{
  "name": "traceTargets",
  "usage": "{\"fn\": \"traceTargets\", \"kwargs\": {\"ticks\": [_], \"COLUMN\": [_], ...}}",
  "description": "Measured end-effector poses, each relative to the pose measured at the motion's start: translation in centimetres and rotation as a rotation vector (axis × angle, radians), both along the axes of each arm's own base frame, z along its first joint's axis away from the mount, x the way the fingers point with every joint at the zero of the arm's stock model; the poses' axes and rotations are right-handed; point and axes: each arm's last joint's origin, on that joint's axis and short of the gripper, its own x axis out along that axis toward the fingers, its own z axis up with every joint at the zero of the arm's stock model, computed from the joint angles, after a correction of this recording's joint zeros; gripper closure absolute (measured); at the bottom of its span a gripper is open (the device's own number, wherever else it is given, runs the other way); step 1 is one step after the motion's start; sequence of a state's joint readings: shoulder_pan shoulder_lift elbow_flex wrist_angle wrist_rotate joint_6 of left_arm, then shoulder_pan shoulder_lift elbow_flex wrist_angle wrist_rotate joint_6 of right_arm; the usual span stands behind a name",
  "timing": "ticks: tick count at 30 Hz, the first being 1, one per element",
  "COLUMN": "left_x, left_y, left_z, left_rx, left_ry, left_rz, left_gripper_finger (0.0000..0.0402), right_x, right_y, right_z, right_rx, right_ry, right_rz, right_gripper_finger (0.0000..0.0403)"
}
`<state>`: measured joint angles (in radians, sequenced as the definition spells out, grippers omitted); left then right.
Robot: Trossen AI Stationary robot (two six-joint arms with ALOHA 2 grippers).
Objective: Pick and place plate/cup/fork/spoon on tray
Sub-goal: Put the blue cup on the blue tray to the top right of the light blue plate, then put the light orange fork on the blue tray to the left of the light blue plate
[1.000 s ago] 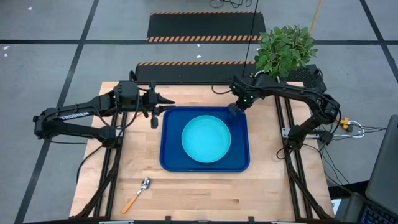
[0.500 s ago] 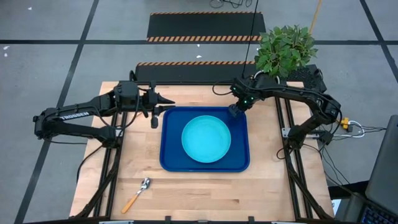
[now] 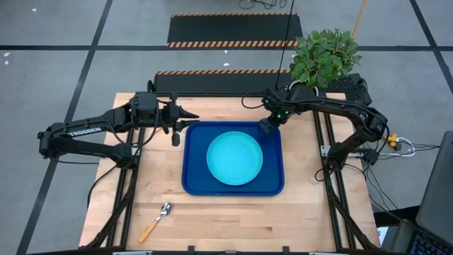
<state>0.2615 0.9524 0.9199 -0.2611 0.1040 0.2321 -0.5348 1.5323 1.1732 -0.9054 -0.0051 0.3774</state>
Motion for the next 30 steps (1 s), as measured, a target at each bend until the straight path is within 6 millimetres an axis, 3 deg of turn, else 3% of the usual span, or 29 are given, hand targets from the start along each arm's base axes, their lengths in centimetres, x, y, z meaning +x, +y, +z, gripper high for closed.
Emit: {"fn": "traceTargets", "kwargs": {"ticks": [10,18,30], "left_x": [0.0,0.0,-0.4], "left_y": [0.0,0.0,0.4], "left_z": [0.0,-0.1,-0.9], "left_rx": [0.000,-0.004,-0.102], "left_ry": [0.000,0.015,0.076], "left_rz": [0.000,0.000,0.186], "left_gripper_finger": [0.0334,0.0334,0.0334], "right_x": [-1.2,-2.7,-4.7], "right_y": [0.7,1.7,5.6], "right_z": [2.6,5.1,9.1], "right_rx": [-0.049,-0.069,-0.292], "right_ry": [-0.090,-0.197,-0.307], "right_rz": [-0.022,-0.040,0.056], "right_gripper_finger": [0.0298,0.0296,0.0296]}}
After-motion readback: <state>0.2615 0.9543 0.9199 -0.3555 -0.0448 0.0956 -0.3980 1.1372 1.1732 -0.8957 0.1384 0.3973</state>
